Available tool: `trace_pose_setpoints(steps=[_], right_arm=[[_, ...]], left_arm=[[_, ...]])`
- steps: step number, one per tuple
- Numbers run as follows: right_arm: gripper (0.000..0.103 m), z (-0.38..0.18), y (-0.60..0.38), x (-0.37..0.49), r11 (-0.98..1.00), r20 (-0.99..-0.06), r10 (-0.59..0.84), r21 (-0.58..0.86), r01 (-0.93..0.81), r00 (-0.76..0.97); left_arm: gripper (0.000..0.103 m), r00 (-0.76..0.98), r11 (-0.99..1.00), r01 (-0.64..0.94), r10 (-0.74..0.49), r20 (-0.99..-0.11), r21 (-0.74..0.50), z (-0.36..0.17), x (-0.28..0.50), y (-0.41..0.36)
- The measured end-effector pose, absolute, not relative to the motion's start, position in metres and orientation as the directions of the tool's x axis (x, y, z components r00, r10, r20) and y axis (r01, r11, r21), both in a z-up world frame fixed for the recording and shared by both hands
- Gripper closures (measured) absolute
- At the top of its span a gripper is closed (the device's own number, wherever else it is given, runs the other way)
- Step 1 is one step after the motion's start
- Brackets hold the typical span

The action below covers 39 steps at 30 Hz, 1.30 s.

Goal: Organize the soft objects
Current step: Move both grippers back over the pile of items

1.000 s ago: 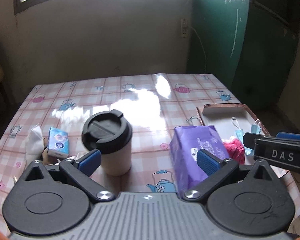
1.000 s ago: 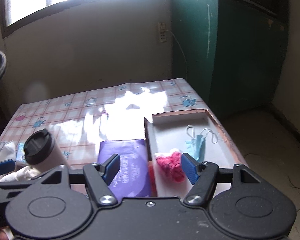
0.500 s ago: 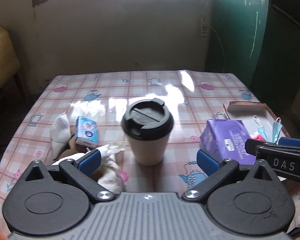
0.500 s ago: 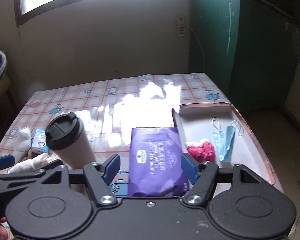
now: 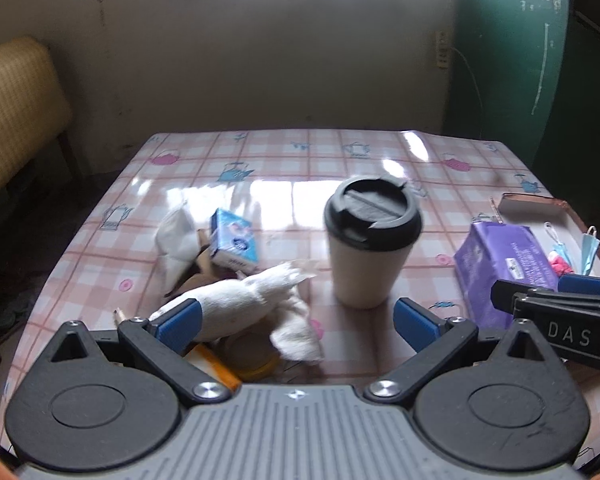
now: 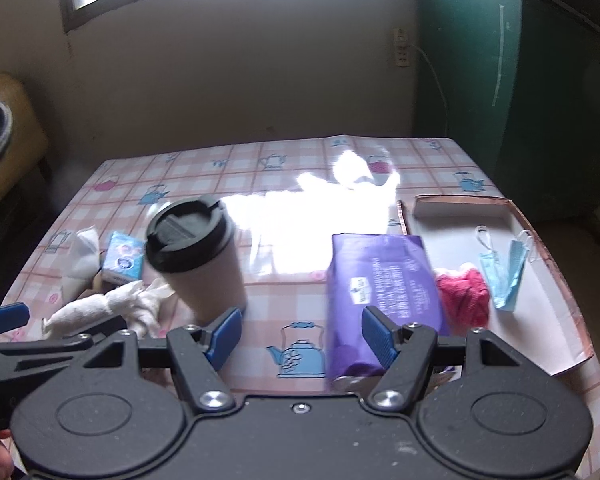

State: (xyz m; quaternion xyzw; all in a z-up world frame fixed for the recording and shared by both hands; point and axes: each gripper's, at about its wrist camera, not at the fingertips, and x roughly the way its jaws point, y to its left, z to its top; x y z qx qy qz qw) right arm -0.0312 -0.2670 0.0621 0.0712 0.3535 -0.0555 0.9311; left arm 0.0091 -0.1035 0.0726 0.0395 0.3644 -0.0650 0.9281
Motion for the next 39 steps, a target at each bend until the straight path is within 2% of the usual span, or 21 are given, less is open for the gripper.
trace_pose_setpoints(steps=[19, 28, 34, 39], right_arm=[[0.024, 0.034, -0.187, -0.027, 0.996, -0.693, 0.063, 0.089, -0.002, 0.718], [0.024, 0.021, -0.169, -0.029, 0.988, -0.698, 0.149, 0.132, -0.078, 0.7], [0.024, 0.014, -0.17, -0.03, 0.984, -0.702, 0.175, 0.153, -0.094, 0.691], [0.024, 0.011, -0.167, -0.03, 0.98, -0.703, 0.198, 0.16, -0.119, 0.683]], left_arm=[[0.0, 0.698, 0.999, 0.05, -0.024, -0.716, 0.016, 0.049, 0.002, -0.026], [0.0, 0.691, 1.0, 0.03, -0.017, -0.723, 0.004, 0.031, 0.0, 0.011], [0.0, 0.66, 0.999, -0.045, 0.016, -0.751, -0.019, 0.007, 0.013, 0.048], [0.0, 0.651, 0.999, -0.036, 0.031, -0.758, 0.01, -0.005, 0.036, 0.052]])
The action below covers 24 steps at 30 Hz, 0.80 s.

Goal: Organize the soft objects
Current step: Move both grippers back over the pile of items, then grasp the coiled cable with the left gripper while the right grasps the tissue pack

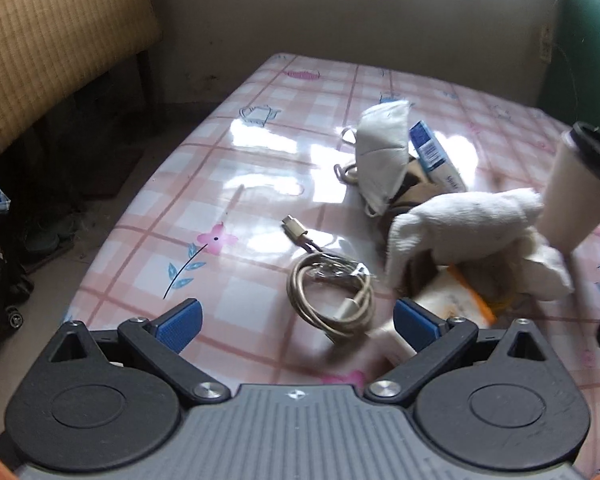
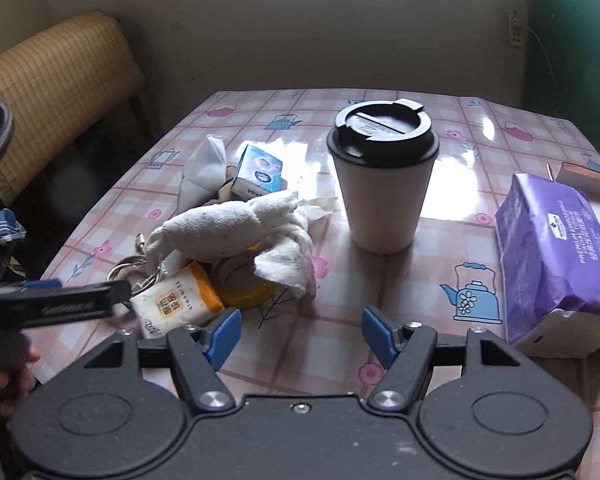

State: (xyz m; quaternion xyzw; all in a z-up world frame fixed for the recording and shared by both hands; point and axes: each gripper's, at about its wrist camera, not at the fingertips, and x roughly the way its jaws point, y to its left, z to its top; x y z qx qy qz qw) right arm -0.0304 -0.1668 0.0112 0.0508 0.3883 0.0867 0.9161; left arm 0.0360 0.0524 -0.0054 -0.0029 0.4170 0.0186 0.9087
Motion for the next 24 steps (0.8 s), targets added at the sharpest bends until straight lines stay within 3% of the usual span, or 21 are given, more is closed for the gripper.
trace_pose_setpoints(steps=[8, 13, 15, 18, 24], right_arm=[[0.024, 0.006, -0.159, -0.031, 0.977, -0.715, 0.215, 0.158, -0.146, 0.666], [0.024, 0.003, -0.147, -0.029, 0.971, -0.72, 0.24, 0.168, -0.173, 0.651], [0.024, 0.001, -0.14, -0.029, 0.966, -0.722, 0.257, 0.173, -0.191, 0.642], [0.024, -0.003, -0.13, -0.028, 0.957, -0.732, 0.287, 0.197, -0.211, 0.618], [0.024, -0.009, -0.105, -0.017, 0.948, -0.75, 0.319, 0.26, -0.184, 0.579]], left_arm=[[0.0, 0.643, 1.0, 0.014, -0.009, -0.766, 0.0, -0.031, 0.057, 0.056], [0.001, 0.666, 0.993, 0.088, 0.005, -0.746, 0.084, -0.037, 0.053, 0.042], [0.011, 0.687, 0.992, 0.091, -0.001, -0.727, 0.085, -0.036, 0.05, 0.042], [0.043, 0.707, 0.99, 0.108, -0.015, -0.707, 0.087, -0.03, 0.045, 0.045], [0.043, 0.724, 0.998, 0.048, -0.007, -0.69, 0.041, -0.02, 0.033, 0.066]])
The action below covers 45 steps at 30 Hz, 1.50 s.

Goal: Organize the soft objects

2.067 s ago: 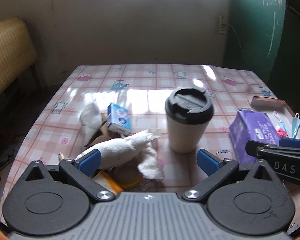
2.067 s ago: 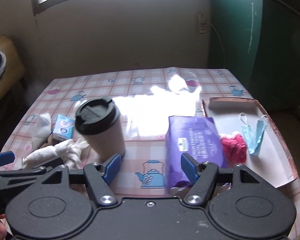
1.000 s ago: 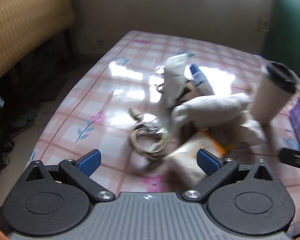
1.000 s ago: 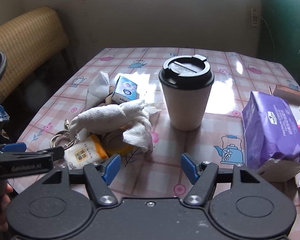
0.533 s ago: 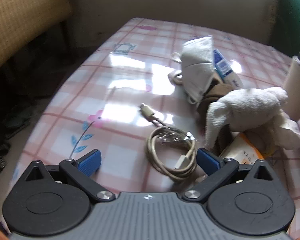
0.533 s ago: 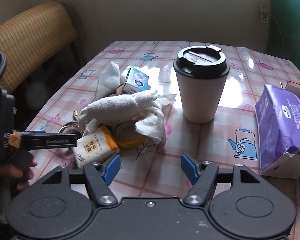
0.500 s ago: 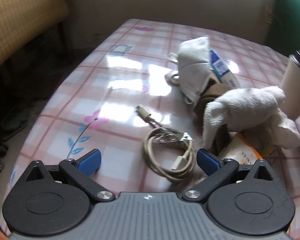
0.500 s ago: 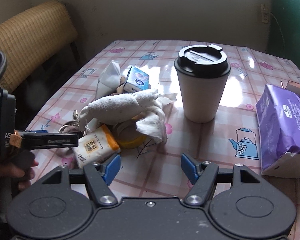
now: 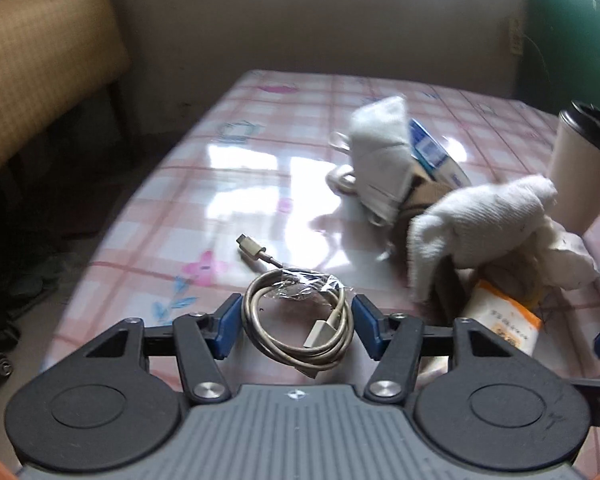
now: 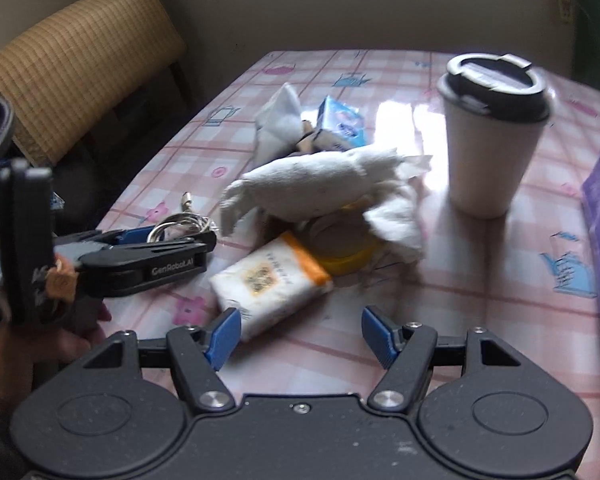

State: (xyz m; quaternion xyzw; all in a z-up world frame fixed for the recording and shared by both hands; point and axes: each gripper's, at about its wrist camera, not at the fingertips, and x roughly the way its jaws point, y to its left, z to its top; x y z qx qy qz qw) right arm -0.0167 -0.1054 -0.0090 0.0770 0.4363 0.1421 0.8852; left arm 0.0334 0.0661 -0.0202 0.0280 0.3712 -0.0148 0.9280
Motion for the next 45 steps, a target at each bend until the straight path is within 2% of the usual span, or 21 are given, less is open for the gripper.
trace_pose_setpoints(steps=[6, 9, 12, 15, 19, 22, 34, 45], right_arm=[[0.024, -0.017, -0.075, 0.009, 0.954, -0.776, 0.274, 0.295, -0.056, 0.568], [0.024, -0.023, -0.063, 0.023, 0.963, -0.792, 0.195, 0.268, 0.042, 0.579], [0.019, -0.033, -0.057, 0.033, 0.966, -0.814, 0.161, 0.245, 0.079, 0.558], [0.021, -0.036, -0.059, 0.028, 0.984, -0.818, 0.142, 0.18, 0.013, 0.558], [0.039, -0.037, -0.081, 0.01, 0.978, -0.796, 0.196, 0.198, -0.06, 0.573], [0.043, -0.035, -0.094, 0.0, 0.975, -0.787, 0.218, 0.196, -0.102, 0.578], [0.044, 0.027, -0.119, -0.017, 0.971, -0.673, 0.237, 0.162, -0.174, 0.7], [0.044, 0.079, -0.136, 0.022, 0.975, -0.637, 0.22, 0.154, -0.158, 0.739]], left_arm=[[0.043, 0.744, 1.0, -0.004, 0.007, -0.669, 0.006, -0.005, 0.02, 0.087], [0.043, 0.745, 1.0, -0.012, 0.007, -0.667, -0.004, -0.003, 0.017, 0.088], [0.043, 0.744, 1.0, -0.015, 0.002, -0.668, -0.013, -0.004, 0.018, 0.086], [0.043, 0.744, 1.0, -0.009, -0.007, -0.668, -0.021, -0.007, 0.02, 0.084], [0.043, 0.747, 1.0, 0.005, -0.024, -0.665, -0.03, -0.006, 0.017, 0.079], [0.043, 0.748, 0.999, 0.016, -0.04, -0.663, -0.043, -0.004, 0.016, 0.074], [0.043, 0.781, 0.998, 0.049, -0.065, -0.622, -0.043, 0.035, 0.014, 0.044], [0.043, 0.797, 0.998, 0.056, -0.061, -0.601, -0.027, 0.079, 0.043, 0.018]])
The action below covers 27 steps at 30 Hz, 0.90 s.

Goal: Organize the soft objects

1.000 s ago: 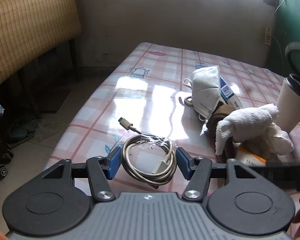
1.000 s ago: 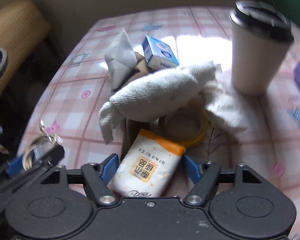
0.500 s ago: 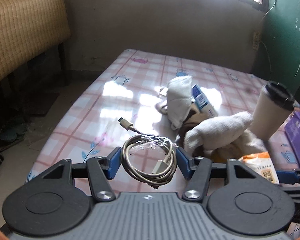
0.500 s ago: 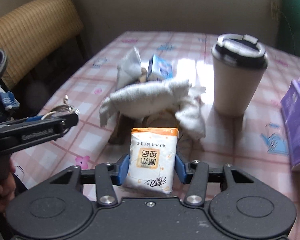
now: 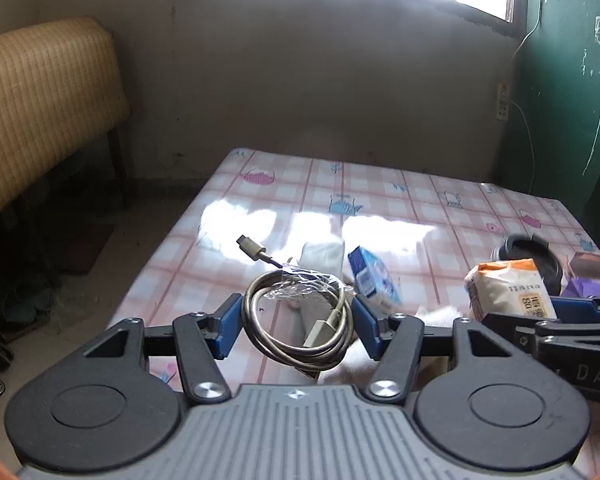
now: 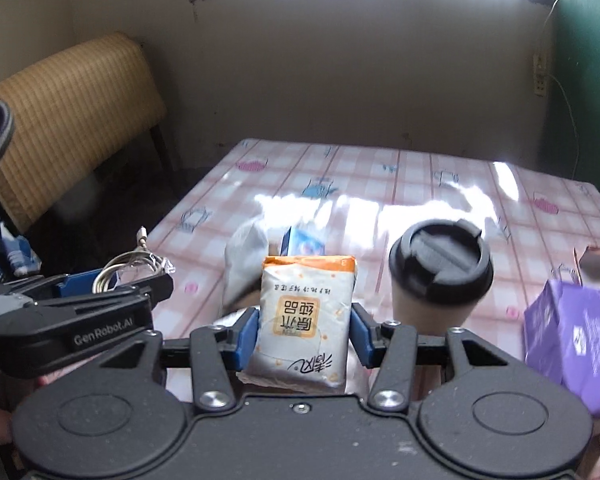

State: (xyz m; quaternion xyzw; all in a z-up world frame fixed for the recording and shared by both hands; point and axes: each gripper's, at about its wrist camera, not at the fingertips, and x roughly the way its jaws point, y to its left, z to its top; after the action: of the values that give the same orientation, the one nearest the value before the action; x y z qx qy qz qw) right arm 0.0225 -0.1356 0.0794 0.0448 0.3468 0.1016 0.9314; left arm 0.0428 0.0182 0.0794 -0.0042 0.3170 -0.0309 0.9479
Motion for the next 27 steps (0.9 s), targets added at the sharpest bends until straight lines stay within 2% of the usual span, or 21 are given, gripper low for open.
trace_pose_setpoints(steps=[10, 27], right_arm=[[0.044, 0.097, -0.148, 0.039, 0.979, -0.638, 0.2, 0.155, -0.131, 0.744], [0.044, 0.098, -0.186, 0.047, 0.986, -0.645, 0.148, 0.158, -0.058, 0.75]], left_arm=[[0.043, 0.789, 0.997, 0.069, -0.068, -0.611, -0.022, 0.094, 0.062, -0.006], [0.043, 0.763, 0.991, 0.13, -0.124, -0.634, -0.037, 0.088, 0.08, -0.042]])
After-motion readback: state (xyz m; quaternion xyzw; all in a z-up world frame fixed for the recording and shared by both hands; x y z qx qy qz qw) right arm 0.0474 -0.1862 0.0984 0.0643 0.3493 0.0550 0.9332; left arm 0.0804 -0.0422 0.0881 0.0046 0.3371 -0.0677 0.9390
